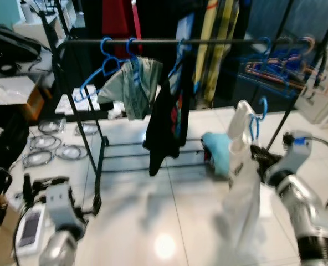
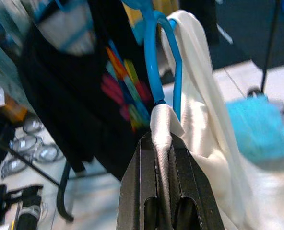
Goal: Hang hanger
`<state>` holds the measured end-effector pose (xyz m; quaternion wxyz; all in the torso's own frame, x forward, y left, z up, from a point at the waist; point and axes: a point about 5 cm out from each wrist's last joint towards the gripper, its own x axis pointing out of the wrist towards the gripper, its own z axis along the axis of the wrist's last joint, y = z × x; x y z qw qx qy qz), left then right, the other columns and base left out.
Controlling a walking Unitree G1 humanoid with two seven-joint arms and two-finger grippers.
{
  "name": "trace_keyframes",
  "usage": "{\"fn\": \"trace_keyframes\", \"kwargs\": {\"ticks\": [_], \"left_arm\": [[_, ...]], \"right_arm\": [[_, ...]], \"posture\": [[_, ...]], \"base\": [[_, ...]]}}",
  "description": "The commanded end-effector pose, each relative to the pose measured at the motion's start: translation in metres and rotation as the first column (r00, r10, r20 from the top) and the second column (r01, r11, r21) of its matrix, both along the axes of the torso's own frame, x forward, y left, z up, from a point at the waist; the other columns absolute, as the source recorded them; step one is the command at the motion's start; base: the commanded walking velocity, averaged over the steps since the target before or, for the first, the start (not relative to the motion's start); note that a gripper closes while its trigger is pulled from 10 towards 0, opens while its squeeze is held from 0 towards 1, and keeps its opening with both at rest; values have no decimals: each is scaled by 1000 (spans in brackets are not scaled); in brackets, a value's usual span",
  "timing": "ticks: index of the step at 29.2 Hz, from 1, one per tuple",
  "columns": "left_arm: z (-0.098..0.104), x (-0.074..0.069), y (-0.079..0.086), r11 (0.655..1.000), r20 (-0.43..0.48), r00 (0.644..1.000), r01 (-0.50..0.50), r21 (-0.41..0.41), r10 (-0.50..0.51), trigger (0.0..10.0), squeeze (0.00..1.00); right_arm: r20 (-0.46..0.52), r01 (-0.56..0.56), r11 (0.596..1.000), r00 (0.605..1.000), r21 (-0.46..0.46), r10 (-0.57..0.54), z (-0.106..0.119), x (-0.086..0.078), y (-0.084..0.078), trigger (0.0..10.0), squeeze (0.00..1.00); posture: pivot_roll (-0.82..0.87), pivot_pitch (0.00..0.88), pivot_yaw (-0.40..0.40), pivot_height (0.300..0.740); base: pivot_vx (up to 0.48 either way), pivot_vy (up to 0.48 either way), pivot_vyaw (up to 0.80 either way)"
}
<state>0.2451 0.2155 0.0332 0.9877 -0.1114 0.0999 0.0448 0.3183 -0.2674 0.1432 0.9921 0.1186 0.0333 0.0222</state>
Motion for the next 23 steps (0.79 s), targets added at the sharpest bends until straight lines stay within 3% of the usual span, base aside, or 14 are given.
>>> {"fn": "trace_keyframes", "kwargs": {"ticks": [1,9,17,23], "left_arm": [[-8,-7,5,1000,-28,999,-17,16,18,10000,0],[-11,-8,3,1000,-28,1000,-11,20,11,10000,0],[-14,-9,2,1000,-34,999,-9,19,10,10000,0],[-14,-9,3,1000,-30,999,-17,24,18,10000,0]], "right_arm": [[80,1,1000,997,-29,1,16,5,1,10000,0],[114,26,999,993,-38,-21,33,12,-5,10000,0],[136,23,999,991,-48,-17,44,16,-5,10000,0],[130,-88,994,987,-70,97,47,17,11,10000,0]], "posture": [[-65,74,-33,740],[-70,67,-37,740],[-71,70,-37,740],[-72,73,-35,740]], "base": [[379,0,0],[377,0,0],[376,0,-800],[377,0,-131]]}}
